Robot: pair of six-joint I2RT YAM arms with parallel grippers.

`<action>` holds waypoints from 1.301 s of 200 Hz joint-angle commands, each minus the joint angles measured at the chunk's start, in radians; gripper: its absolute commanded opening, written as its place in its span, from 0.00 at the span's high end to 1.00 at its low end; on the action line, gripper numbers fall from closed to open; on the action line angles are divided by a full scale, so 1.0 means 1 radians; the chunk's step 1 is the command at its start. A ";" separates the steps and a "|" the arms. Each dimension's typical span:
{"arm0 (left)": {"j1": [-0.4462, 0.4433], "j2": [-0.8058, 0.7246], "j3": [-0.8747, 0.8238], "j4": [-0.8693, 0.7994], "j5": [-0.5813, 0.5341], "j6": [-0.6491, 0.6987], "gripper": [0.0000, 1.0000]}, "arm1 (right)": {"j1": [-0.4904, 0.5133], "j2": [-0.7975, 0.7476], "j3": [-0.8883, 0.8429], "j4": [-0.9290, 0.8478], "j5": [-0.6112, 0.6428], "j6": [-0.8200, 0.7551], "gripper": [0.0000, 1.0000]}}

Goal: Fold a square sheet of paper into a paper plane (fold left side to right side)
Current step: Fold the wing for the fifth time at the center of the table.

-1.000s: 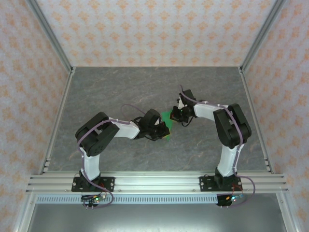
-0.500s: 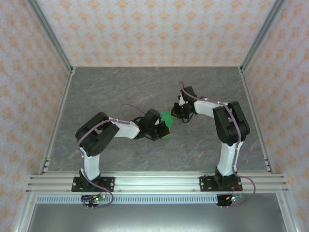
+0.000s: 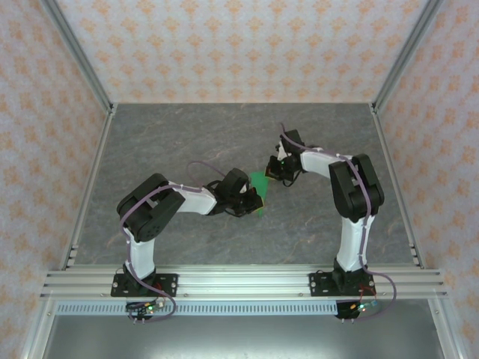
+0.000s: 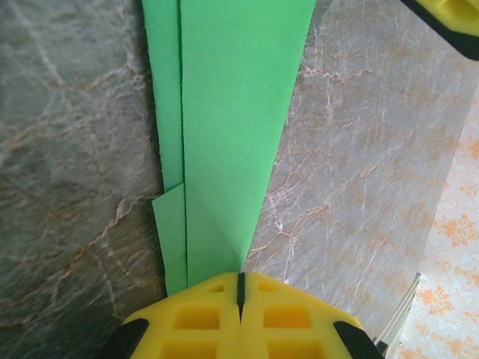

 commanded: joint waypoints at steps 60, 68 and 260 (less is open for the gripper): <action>-0.015 0.057 -0.047 -0.194 -0.010 -0.001 1.00 | -0.081 0.081 0.096 0.066 0.148 -0.042 1.00; -0.015 0.057 -0.046 -0.192 -0.010 -0.002 1.00 | -0.085 0.082 0.100 0.066 0.146 -0.041 1.00; -0.015 0.039 -0.028 -0.188 -0.011 0.012 1.00 | 0.033 -0.152 -0.223 0.325 -0.157 0.169 1.00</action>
